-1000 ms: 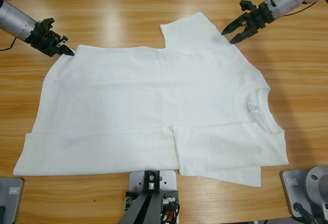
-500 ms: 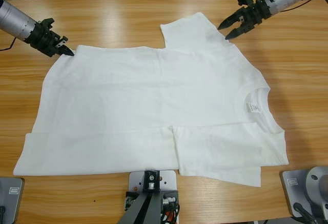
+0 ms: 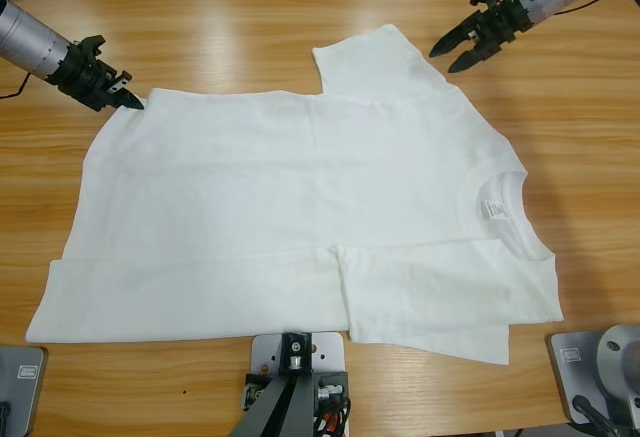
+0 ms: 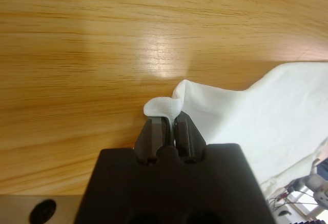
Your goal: Fold clothes
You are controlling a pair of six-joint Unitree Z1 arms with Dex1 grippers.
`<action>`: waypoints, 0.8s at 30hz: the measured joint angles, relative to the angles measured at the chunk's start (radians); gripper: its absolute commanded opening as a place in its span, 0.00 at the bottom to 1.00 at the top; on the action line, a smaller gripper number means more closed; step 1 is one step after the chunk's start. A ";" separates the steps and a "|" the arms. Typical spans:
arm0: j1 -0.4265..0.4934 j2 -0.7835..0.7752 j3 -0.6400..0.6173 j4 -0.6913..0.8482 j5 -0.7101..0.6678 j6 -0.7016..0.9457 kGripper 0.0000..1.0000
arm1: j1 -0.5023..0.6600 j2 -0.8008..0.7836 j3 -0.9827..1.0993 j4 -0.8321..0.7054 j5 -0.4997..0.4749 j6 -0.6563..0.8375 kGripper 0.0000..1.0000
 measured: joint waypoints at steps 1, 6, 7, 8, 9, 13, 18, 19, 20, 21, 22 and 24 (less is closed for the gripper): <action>0.000 0.000 0.000 0.000 0.002 0.000 0.00 | 0.005 0.001 -0.004 0.000 0.000 0.000 0.82; 0.000 -0.002 0.000 0.001 0.009 0.000 0.00 | 0.038 0.001 -0.020 0.001 -0.084 0.000 0.83; 0.000 -0.002 0.000 0.001 0.010 0.000 0.00 | 0.044 0.001 -0.020 0.001 -0.109 -0.001 0.83; 0.000 -0.003 0.000 0.001 0.012 0.000 0.00 | 0.050 0.000 -0.023 0.001 -0.129 -0.001 0.83; 0.000 -0.004 0.000 0.001 0.014 0.000 0.00 | 0.057 -0.002 -0.027 0.002 -0.149 -0.001 0.83; 0.000 -0.004 0.000 0.001 0.016 0.000 0.00 | 0.079 -0.004 -0.039 0.001 -0.191 -0.001 0.70; 0.000 -0.004 0.000 0.001 0.016 0.000 0.00 | 0.082 -0.004 -0.039 0.001 -0.194 -0.001 0.60; 0.000 -0.004 0.000 0.001 0.016 0.000 0.00 | 0.082 -0.004 -0.039 0.001 -0.192 -0.001 0.60; 0.000 -0.004 0.000 0.001 0.016 0.000 0.00 | 0.083 -0.003 -0.039 0.001 -0.189 -0.001 0.60; 0.000 -0.004 0.000 0.002 0.016 0.000 0.00 | 0.084 -0.002 -0.039 0.001 -0.183 -0.001 0.60; 0.000 -0.004 0.000 0.003 0.016 0.000 0.00 | 0.086 -0.001 -0.039 0.001 -0.176 -0.001 0.60; 0.000 -0.004 0.000 0.004 0.016 0.000 0.00 | 0.092 -0.001 -0.039 0.002 -0.168 -0.001 0.60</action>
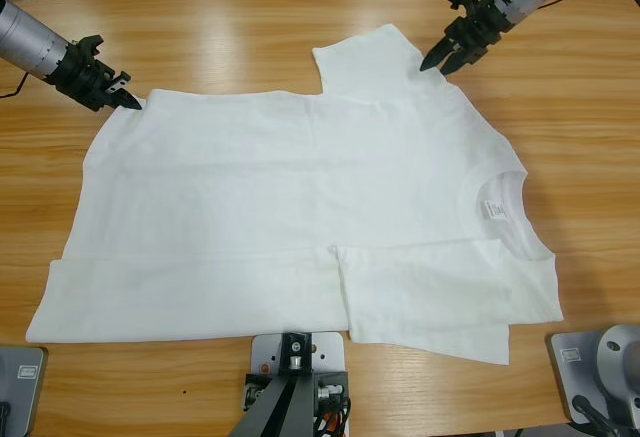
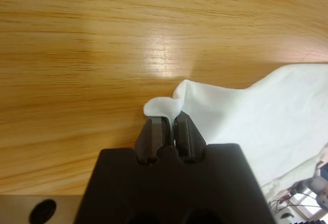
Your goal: Fold clothes
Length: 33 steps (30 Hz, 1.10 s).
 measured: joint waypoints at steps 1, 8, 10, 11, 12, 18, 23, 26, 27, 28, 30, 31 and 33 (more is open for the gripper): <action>0.000 0.000 0.000 0.000 0.000 0.000 0.00 | 0.002 0.000 0.000 0.002 0.003 0.000 0.60; 0.000 0.000 0.001 0.000 0.000 0.000 0.00 | 0.005 0.008 -0.027 0.024 0.012 0.000 0.40; 0.000 -0.001 0.001 0.000 0.000 0.000 0.00 | 0.005 0.015 -0.053 0.040 0.012 0.000 0.31; 0.000 -0.001 0.002 0.000 0.000 0.000 0.00 | 0.006 0.022 -0.071 0.049 0.012 0.000 0.31; 0.000 -0.001 0.003 0.000 0.000 0.000 0.00 | 0.006 0.031 -0.088 0.062 0.012 0.000 0.30; 0.000 -0.001 0.003 0.000 0.000 0.000 0.00 | 0.031 0.079 -0.179 0.134 -0.022 0.000 0.28; 0.000 -0.001 0.004 0.000 0.000 0.000 0.00 | 0.050 0.095 -0.204 0.156 -0.037 0.000 0.08; 0.000 -0.001 0.004 0.000 0.000 0.000 0.00 | 0.050 0.096 -0.218 0.164 -0.041 0.000 0.10; 0.000 -0.001 0.004 0.000 0.000 0.000 0.00 | 0.050 0.097 -0.219 0.164 -0.043 0.000 0.21; 0.000 -0.002 0.004 0.000 0.000 0.000 0.00 | 0.050 0.097 -0.220 0.164 -0.047 0.000 0.32; 0.000 -0.003 0.007 0.000 0.000 0.000 0.00 | 0.050 0.097 -0.223 0.164 -0.066 0.000 0.38; 0.000 -0.005 0.009 0.000 0.000 0.000 0.00 | 0.050 0.097 -0.226 0.164 -0.076 0.000 0.38; 0.000 -0.006 0.012 0.000 0.000 0.000 0.00 | 0.050 0.097 -0.235 0.164 -0.090 0.001 0.33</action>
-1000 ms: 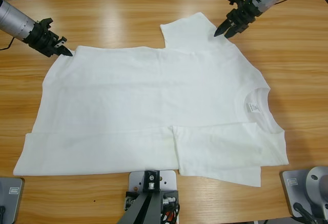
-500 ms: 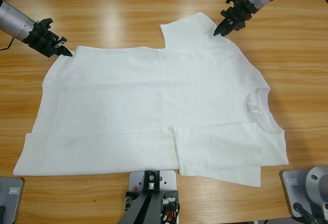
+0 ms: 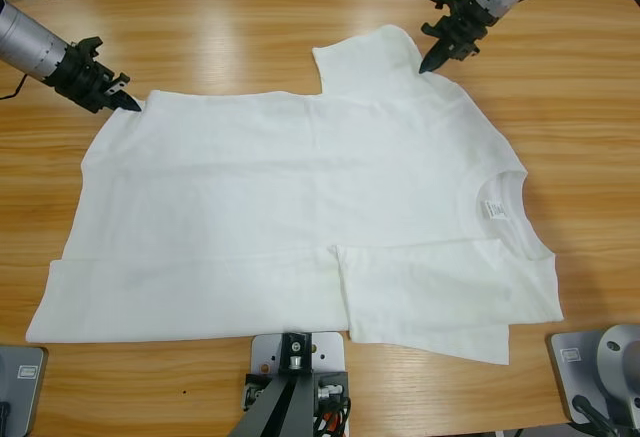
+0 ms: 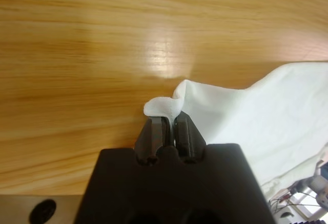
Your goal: Fold clothes
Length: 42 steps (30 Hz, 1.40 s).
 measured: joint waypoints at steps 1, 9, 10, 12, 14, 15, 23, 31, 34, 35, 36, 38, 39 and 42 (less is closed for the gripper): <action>0.000 0.000 0.001 0.000 0.000 0.000 0.00 | 0.000 0.000 -0.004 0.000 -0.009 0.001 0.18; 0.000 -0.001 0.001 0.000 0.000 0.000 0.00 | 0.001 0.001 -0.009 0.002 -0.079 0.003 0.00; 0.000 -0.001 0.002 0.000 0.000 0.000 0.00 | 0.001 0.001 -0.009 0.002 -0.081 0.003 0.00; 0.000 -0.003 0.004 0.000 0.000 0.000 0.00 | 0.001 0.003 -0.009 0.002 -0.083 0.003 0.00; 0.001 -0.004 0.008 0.000 0.000 0.000 0.00 | 0.001 0.004 -0.010 0.002 -0.083 0.003 0.00; 0.002 -0.004 0.008 0.000 0.000 0.000 0.00 | 0.001 0.004 -0.011 0.002 -0.083 0.003 0.00; 0.002 -0.006 0.011 0.000 0.000 0.000 0.00 | 0.001 0.003 -0.011 -0.032 0.027 0.001 0.00; 0.003 -0.022 0.043 0.000 -0.014 0.000 0.00 | 0.001 -0.006 0.051 -0.068 0.202 -0.005 0.00; 0.003 -0.024 0.056 0.000 -0.023 0.000 0.00 | 0.000 -0.019 0.145 -0.074 0.204 -0.014 0.00; 0.003 -0.027 0.062 0.000 -0.025 0.000 0.00 | -0.002 -0.031 0.174 -0.076 0.204 -0.016 0.00; 0.003 -0.032 0.072 0.000 -0.026 0.000 0.00 | -0.005 -0.051 0.205 -0.079 0.204 -0.017 0.00; 0.003 -0.049 0.103 0.000 -0.029 0.000 0.00 | -0.013 -0.091 0.266 -0.089 0.204 -0.020 0.00; 0.004 -0.057 0.119 0.000 -0.029 0.000 0.00 | -0.017 -0.113 0.300 -0.097 0.204 -0.022 0.00; 0.011 -0.086 0.172 0.000 -0.029 0.000 0.00 | -0.022 -0.173 0.390 -0.126 0.204 -0.025 0.00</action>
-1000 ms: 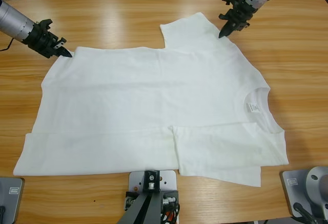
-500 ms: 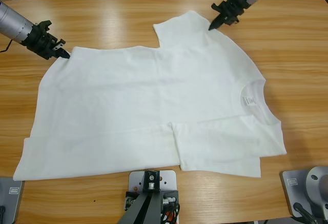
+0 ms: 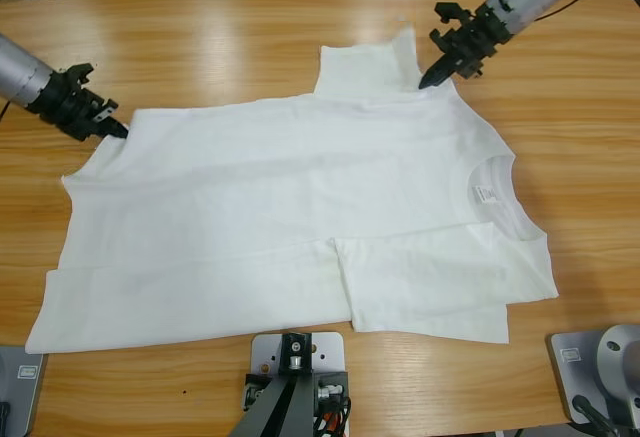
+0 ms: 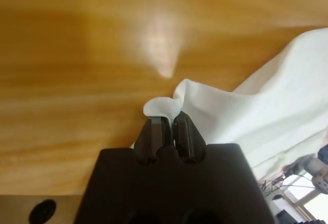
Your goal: Fold clothes
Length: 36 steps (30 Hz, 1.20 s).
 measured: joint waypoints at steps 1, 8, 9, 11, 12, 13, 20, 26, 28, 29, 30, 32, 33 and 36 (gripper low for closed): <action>0.004 -0.011 0.020 0.000 0.000 0.001 0.00 | -0.001 -0.017 0.028 -0.012 0.000 0.000 0.00; 0.018 -0.109 0.096 0.000 -0.007 0.008 0.00 | -0.002 -0.104 0.153 -0.048 0.000 0.000 0.00; 0.018 -0.121 0.105 0.000 -0.013 0.009 0.00 | -0.002 -0.118 0.168 -0.049 -0.001 0.000 0.00; 0.018 -0.143 0.117 0.000 -0.027 0.009 0.00 | -0.002 -0.146 0.207 -0.050 -0.006 0.000 0.00; 0.016 -0.154 0.123 0.000 -0.029 0.009 0.00 | -0.002 -0.163 0.227 -0.051 -0.007 0.000 0.00; 0.012 -0.166 0.131 0.000 -0.030 0.009 0.00 | -0.002 -0.179 0.250 -0.053 -0.010 0.000 0.00; -0.001 -0.244 0.210 0.000 -0.031 0.009 0.00 | -0.002 -0.304 0.370 -0.067 -0.010 0.000 0.00; 0.000 -0.317 0.251 0.000 -0.030 0.008 0.00 | -0.003 -0.365 0.480 -0.119 0.013 0.000 0.00; 0.004 -0.332 0.263 0.002 -0.030 0.006 0.00 | -0.003 -0.365 0.504 -0.121 0.013 0.001 0.00; 0.007 -0.337 0.270 0.005 -0.030 0.003 0.00 | -0.003 -0.365 0.515 -0.121 0.013 0.002 0.00; 0.009 -0.342 0.278 0.012 -0.031 -0.003 0.00 | -0.002 -0.365 0.525 -0.121 0.013 0.006 0.00; 0.010 -0.350 0.290 0.031 -0.031 -0.015 0.00 | 0.011 -0.365 0.541 -0.121 0.010 0.017 0.00; 0.010 -0.352 0.294 0.043 -0.031 -0.021 0.00 | 0.021 -0.365 0.548 -0.121 0.007 0.026 0.00; 0.010 -0.353 0.300 0.075 -0.030 -0.032 0.00 | 0.058 -0.366 0.572 -0.121 0.003 0.056 0.00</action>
